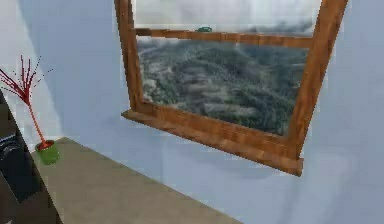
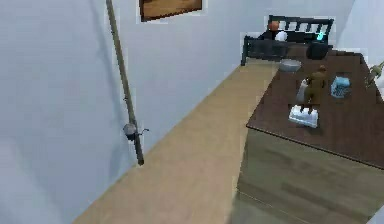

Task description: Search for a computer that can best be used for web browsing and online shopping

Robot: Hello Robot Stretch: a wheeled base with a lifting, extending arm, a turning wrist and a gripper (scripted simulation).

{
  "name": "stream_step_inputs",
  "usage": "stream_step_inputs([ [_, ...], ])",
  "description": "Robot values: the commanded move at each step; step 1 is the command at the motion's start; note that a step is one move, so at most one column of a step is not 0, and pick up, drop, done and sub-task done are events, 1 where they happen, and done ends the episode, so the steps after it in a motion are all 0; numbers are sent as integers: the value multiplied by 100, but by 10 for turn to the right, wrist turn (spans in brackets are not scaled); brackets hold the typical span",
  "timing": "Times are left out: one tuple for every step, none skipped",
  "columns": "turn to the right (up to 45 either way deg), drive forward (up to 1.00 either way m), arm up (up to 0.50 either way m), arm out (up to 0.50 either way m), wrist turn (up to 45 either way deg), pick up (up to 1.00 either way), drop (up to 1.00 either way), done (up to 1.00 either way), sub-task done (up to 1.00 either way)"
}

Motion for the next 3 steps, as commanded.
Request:
stream_step_inputs([
  [-450,0,0,0,0,0,0,0,0],
  [-450,0,0,0,0,0,0,0,0],
  [-270,0,0,0,0,0,0,0,0],
])
